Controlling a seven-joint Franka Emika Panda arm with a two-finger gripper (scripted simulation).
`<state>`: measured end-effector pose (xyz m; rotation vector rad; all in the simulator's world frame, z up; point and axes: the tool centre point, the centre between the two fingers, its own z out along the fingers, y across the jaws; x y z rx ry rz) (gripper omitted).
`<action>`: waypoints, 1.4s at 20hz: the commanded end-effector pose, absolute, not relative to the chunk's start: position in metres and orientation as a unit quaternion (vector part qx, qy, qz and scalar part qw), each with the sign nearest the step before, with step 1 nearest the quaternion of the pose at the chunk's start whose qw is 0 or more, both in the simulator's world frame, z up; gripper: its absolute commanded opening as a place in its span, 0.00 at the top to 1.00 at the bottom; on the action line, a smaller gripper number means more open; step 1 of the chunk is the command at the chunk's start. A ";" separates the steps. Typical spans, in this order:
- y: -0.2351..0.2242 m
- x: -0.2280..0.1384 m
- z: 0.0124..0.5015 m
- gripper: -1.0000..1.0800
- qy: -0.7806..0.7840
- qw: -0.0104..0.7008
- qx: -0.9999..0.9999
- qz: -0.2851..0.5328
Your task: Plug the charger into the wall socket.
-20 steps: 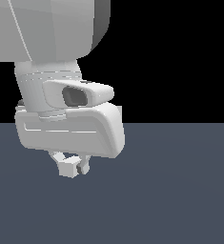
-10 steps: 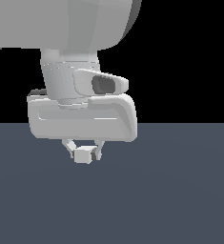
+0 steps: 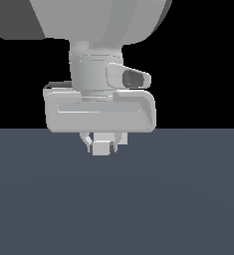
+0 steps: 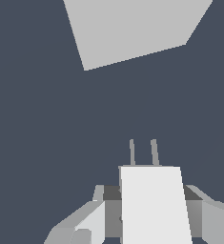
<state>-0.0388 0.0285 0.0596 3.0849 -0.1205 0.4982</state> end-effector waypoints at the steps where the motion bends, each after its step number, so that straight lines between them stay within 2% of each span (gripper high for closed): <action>1: 0.024 -0.034 0.065 1.00 -0.019 0.004 0.987 0.160; 17: 0.002 -0.001 0.094 1.00 0.090 -0.014 0.983 0.157; 28: -0.001 0.008 0.100 1.00 0.119 -0.019 0.980 0.155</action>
